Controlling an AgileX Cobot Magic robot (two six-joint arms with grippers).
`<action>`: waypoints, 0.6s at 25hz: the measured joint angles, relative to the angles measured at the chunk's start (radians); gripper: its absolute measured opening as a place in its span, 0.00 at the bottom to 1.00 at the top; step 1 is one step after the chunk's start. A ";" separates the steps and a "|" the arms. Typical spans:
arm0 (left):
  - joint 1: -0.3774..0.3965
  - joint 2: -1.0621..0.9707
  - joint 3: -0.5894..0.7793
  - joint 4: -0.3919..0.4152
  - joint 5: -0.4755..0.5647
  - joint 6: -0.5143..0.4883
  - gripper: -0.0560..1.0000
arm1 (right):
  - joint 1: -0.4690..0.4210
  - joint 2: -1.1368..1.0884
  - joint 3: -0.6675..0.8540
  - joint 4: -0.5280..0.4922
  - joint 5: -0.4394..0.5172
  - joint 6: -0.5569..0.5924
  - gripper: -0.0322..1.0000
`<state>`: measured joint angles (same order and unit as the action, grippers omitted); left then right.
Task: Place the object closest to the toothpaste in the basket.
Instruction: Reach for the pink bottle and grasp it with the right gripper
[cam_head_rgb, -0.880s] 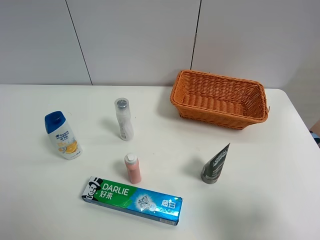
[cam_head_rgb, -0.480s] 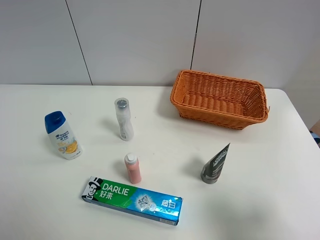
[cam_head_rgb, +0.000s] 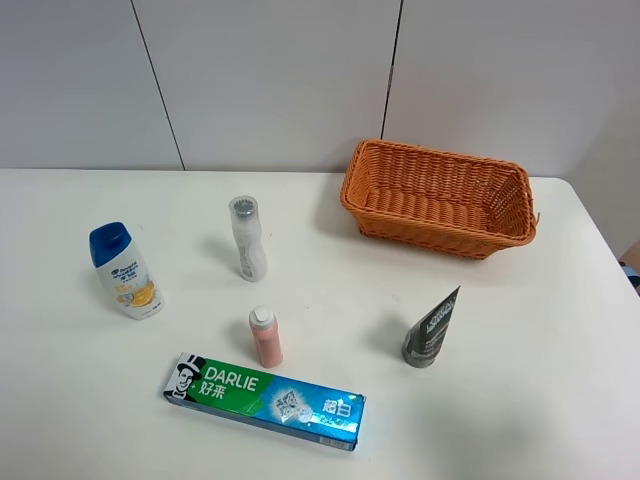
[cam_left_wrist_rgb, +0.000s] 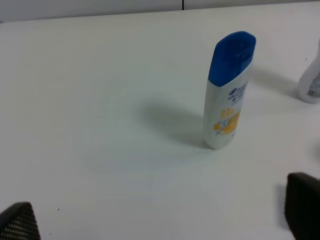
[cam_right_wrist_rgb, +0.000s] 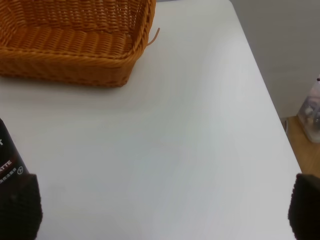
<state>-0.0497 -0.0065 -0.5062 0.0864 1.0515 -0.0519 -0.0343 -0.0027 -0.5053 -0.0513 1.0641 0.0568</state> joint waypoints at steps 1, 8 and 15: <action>0.000 0.000 0.000 0.000 0.000 0.000 1.00 | 0.000 0.000 0.000 0.002 0.000 0.001 0.99; 0.000 0.000 0.000 0.000 0.000 0.000 1.00 | 0.079 0.222 -0.128 0.178 -0.013 -0.104 0.99; 0.000 0.000 0.000 0.000 0.000 0.000 1.00 | 0.215 0.765 -0.413 0.405 -0.031 -0.286 0.99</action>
<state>-0.0497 -0.0065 -0.5062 0.0864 1.0515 -0.0519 0.1808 0.7623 -0.9184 0.3542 1.0333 -0.2290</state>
